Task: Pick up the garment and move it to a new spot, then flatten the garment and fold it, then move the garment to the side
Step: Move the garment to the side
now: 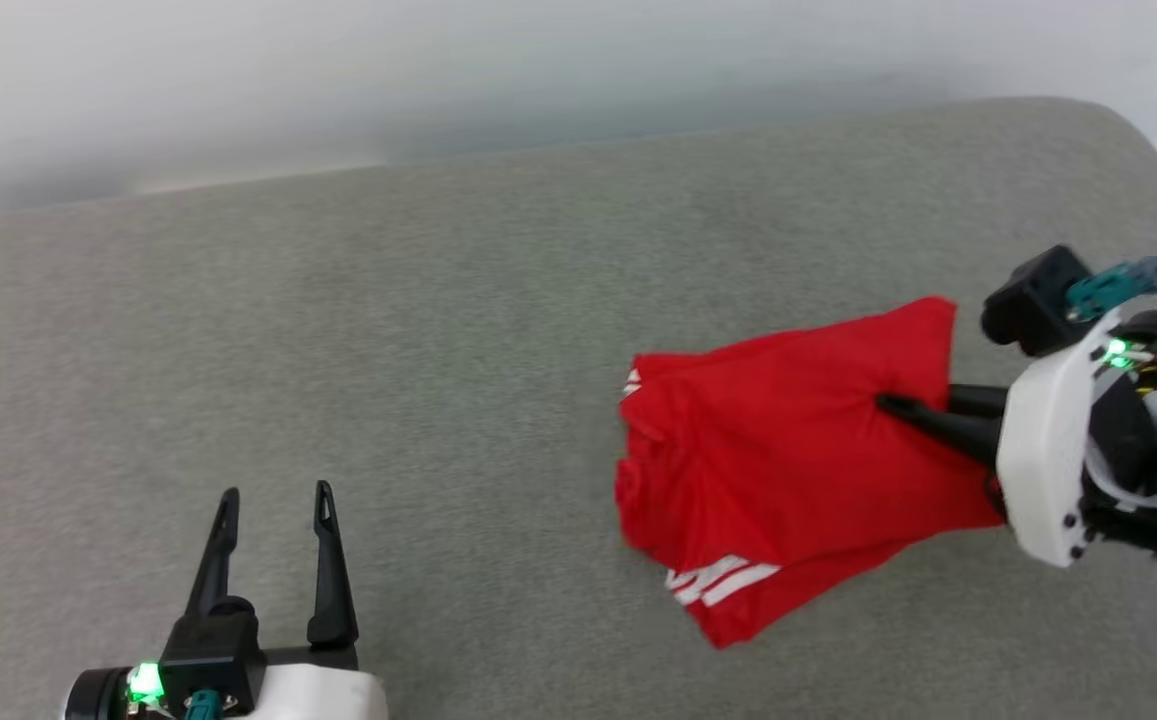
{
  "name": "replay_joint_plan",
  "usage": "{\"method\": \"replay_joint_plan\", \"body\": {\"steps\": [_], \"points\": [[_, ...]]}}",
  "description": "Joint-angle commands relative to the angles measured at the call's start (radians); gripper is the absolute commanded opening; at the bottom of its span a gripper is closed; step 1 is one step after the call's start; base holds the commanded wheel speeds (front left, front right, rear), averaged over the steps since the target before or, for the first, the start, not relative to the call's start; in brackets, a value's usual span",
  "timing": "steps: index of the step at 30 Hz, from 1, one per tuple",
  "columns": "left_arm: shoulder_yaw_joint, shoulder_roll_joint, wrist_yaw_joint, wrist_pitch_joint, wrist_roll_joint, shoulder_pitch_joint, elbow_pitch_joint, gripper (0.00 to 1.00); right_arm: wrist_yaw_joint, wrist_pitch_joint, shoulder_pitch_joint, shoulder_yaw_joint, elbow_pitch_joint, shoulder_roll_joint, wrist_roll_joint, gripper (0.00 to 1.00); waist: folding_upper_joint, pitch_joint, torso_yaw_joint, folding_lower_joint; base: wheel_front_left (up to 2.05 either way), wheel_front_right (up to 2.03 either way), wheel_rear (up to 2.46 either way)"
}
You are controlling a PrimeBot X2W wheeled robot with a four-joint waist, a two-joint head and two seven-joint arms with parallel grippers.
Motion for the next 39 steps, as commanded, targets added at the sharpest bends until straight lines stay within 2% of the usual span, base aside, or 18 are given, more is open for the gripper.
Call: {"method": "replay_joint_plan", "body": {"steps": [1,7,16,26,34,35,36,39], "points": [[0.007,0.0,0.002,-0.002,0.007,-0.013,-0.01,1.0,-0.001,-0.001,-0.023,-0.007,-0.01,-0.021,-0.01,0.0,0.0,0.035,-0.066,0.0,0.0,0.0,0.0],[0.022,0.014,0.0,-0.002,0.022,-0.045,-0.037,1.0,-0.001,-0.011,-0.068,-0.035,0.022,-0.109,-0.062,0.0,0.0,0.114,-0.142,0.0,0.0,0.0,0.0],[0.008,0.053,-0.015,-0.002,0.045,-0.117,-0.071,1.0,-0.001,-0.057,-0.161,-0.049,0.251,-0.185,-0.189,0.0,0.0,0.256,-0.162,0.0,0.0,0.0,0.0],[-0.001,0.087,-0.008,-0.002,0.054,-0.176,-0.105,1.0,-0.001,-0.107,-0.269,-0.11,0.538,-0.162,-0.228,0.0,0.0,0.374,-0.155,0.0,0.0,0.0,0.0],[-0.015,0.1,0.005,-0.002,0.048,-0.201,-0.1,1.0,-0.001,-0.184,-0.281,-0.161,0.731,-0.062,-0.258,0.0,0.0,0.402,-0.144,0.0,0.0,0.0,0.0],[-0.017,0.099,0.007,-0.002,0.046,-0.199,-0.097,1.0,-0.001,-0.199,-0.285,-0.168,0.753,-0.053,-0.27,0.46,0.0,0.394,-0.142,0.0,0.0,0.0,0.0],[-0.019,0.097,0.008,-0.002,0.045,-0.197,-0.094,1.0,-0.001,-0.222,-0.296,-0.173,0.771,-0.048,-0.292,1.0,0.0,0.384,-0.14,0.0,0.0,0.0,0.0],[-0.025,0.087,0.017,-0.002,0.035,-0.184,-0.083,1.0,-0.001,-0.283,-0.316,-0.186,0.825,-0.015,-0.351,1.0,0.0,0.34,-0.131,0.0,0.0,0.0,0.0]]}}
